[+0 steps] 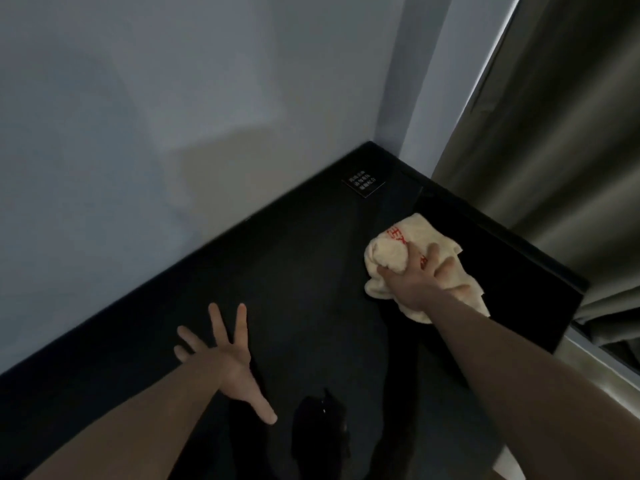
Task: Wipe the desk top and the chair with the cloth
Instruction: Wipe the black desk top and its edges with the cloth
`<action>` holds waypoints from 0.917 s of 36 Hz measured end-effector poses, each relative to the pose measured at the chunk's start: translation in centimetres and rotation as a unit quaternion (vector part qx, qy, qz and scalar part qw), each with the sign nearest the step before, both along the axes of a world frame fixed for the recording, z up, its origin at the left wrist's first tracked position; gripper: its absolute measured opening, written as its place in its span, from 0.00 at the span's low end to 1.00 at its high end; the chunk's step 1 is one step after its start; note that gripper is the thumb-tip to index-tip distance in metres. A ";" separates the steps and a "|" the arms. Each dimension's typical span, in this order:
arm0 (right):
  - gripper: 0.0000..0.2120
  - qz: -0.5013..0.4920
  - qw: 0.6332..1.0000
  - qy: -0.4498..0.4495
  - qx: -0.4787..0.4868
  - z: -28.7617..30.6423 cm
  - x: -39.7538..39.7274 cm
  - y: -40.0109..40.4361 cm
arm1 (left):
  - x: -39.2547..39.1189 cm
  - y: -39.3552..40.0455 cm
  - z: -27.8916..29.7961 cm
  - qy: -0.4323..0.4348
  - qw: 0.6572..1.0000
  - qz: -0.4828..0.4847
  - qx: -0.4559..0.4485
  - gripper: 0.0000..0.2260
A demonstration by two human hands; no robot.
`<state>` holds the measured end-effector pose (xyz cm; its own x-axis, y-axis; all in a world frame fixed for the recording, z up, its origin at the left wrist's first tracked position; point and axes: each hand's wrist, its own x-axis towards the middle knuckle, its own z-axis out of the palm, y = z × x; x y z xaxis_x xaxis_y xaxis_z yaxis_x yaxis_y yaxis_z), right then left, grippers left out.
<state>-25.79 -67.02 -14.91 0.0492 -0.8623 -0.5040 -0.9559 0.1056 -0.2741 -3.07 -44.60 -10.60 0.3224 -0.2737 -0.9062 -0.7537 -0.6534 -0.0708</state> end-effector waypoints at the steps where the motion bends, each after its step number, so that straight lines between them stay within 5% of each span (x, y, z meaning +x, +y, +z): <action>1: 0.44 -0.005 1.000 0.003 -0.004 0.0 0.2 -1.1 | -0.1 0.0 -0.1 0.003 1.000 0.003 -0.004 0.78; 15: 0.43 0.011 1.000 -0.005 -0.026 -0.3 0.3 -11.4 | -0.2 -0.5 -1.0 0.009 1.000 0.009 -0.006 0.78; 33: 0.43 -0.051 0.998 -0.012 -0.042 -0.7 -10.2 -0.1 | -0.9 0.8 0.6 -0.017 0.999 -0.008 -0.034 0.79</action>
<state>-36.03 -67.12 -15.63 -0.0290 -0.9027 -0.4293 -0.9343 0.1772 -0.3094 -3.98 -43.78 -10.03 0.3473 -0.3402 -0.8739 -0.7621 -0.6454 -0.0516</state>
